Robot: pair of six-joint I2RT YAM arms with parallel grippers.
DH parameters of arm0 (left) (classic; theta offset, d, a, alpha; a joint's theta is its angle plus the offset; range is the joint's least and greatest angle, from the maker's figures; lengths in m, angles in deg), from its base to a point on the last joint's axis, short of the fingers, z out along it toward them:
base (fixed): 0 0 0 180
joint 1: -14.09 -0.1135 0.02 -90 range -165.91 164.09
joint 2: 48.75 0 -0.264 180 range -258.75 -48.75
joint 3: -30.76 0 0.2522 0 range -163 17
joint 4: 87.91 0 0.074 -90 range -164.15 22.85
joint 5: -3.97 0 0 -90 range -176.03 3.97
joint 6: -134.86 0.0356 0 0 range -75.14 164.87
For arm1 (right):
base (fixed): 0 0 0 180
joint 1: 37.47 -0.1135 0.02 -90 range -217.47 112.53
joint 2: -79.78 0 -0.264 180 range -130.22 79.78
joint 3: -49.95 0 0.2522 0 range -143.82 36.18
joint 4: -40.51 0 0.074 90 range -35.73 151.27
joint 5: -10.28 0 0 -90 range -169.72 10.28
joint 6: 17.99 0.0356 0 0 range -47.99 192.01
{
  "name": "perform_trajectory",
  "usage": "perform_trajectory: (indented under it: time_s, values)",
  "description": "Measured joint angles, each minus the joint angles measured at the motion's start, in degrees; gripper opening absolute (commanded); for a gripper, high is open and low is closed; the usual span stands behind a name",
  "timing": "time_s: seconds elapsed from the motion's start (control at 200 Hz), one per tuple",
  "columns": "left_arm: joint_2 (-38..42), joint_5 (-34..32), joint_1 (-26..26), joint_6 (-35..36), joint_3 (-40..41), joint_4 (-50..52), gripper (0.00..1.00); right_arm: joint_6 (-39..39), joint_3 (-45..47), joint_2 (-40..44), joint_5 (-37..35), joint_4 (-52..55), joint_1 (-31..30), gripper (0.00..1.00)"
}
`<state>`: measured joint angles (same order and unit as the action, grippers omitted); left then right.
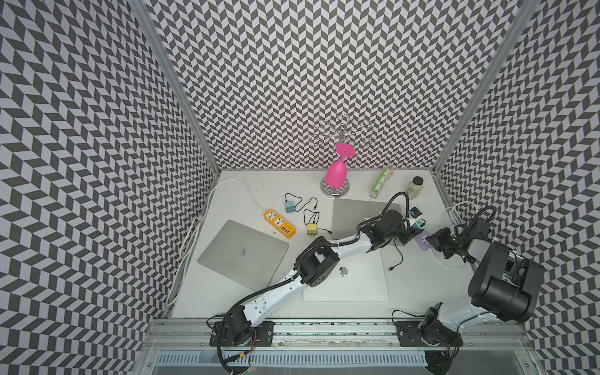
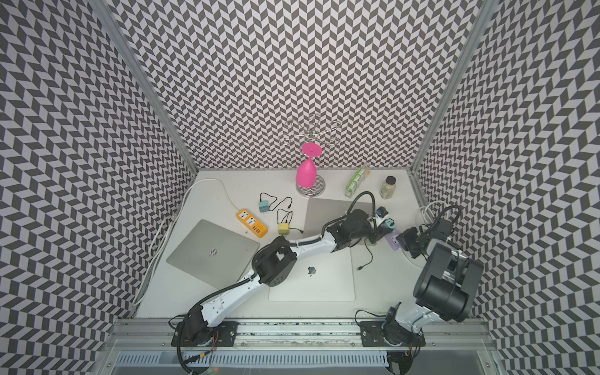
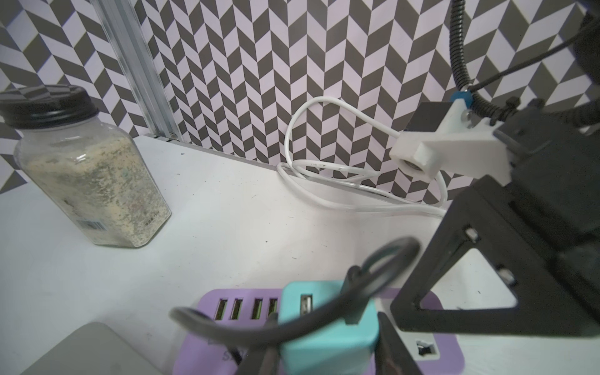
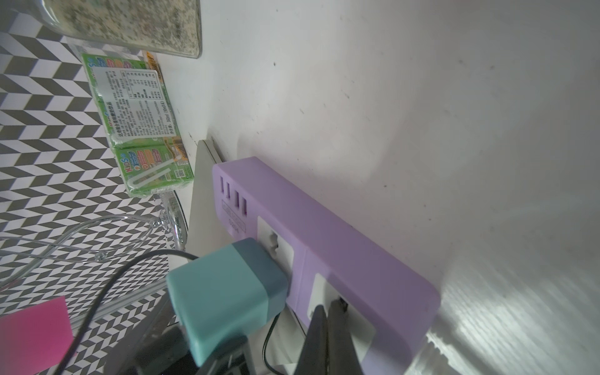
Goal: Unplug the laptop charger
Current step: Remove the plug from the socket.
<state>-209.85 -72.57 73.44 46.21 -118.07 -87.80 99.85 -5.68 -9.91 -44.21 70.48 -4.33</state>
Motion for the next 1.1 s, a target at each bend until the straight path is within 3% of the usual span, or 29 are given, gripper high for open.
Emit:
perform_trajectory:
  time_s: [0.15, 0.31, 0.756, 0.961, 1.101]
  values:
    - [0.0, -0.5, 0.2, 0.5, -0.2, 0.4, 0.20, 0.0, 0.1, 0.0, 0.0, -0.2, 0.0, 0.00]
    - [0.0, 2.5, -0.9, -4.9, -0.2, 0.0, 0.19, 0.0, 0.2, 0.0, 0.0, -0.3, 0.0, 0.00]
    - [0.4, -1.9, 0.7, 2.8, -0.7, 2.1, 0.20, 0.0, 0.9, 0.0, 0.3, -1.3, 0.0, 0.00]
    - [0.4, 2.9, -0.8, -5.0, -1.6, 0.4, 0.19, 0.0, 1.0, 0.0, 0.4, -1.6, 0.0, 0.00]
    - [1.4, 4.5, -0.2, -5.1, -2.0, 0.0, 0.19, 0.0, 1.1, 0.0, 0.6, -1.8, 0.0, 0.00]
